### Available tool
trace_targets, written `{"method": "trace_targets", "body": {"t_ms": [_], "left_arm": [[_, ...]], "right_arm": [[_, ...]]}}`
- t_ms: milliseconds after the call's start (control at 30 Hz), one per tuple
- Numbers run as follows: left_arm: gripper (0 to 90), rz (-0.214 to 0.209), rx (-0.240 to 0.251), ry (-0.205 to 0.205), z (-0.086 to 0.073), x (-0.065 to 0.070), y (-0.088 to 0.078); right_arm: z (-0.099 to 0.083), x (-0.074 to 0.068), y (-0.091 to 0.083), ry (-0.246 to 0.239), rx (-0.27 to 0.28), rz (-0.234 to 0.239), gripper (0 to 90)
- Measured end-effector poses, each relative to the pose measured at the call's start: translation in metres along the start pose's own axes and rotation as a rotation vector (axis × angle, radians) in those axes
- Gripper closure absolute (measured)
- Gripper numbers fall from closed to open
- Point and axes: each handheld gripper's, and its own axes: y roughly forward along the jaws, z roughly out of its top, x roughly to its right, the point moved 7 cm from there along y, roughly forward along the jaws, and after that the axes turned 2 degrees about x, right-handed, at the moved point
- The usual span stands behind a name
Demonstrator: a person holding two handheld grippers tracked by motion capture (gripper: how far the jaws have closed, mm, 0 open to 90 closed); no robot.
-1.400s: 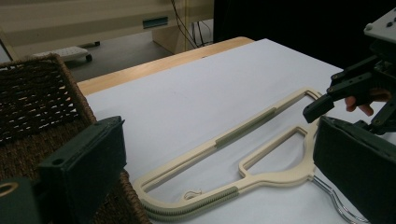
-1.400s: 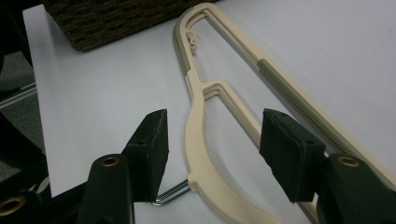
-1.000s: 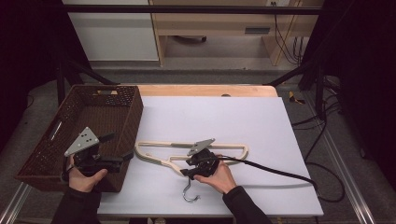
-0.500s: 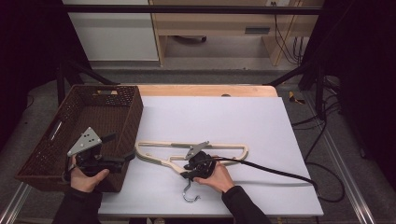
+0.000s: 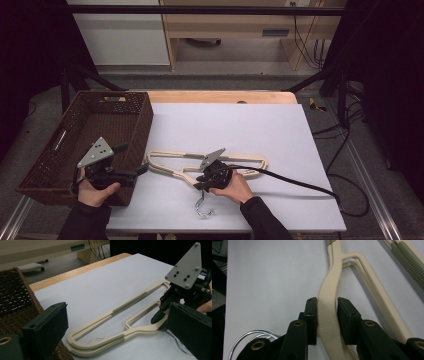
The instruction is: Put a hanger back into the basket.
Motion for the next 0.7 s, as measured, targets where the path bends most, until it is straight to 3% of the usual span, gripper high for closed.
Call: {"method": "trace_targets", "body": {"t_ms": [333, 700], "left_arm": [[3.3, -0.016, -0.027, 0.016, -0.0033, 0.0062, 0.0068], [3.3, -0.027, -0.041, 0.025, -0.0048, 0.0098, 0.01]], "right_arm": [[-0.0017, 0.0006, 0.0023, 0.034, -0.019, -0.002, 70.2], [-0.0009, 0.0004, 0.0007, 0.034, -0.015, 0.005, 70.1]]}}
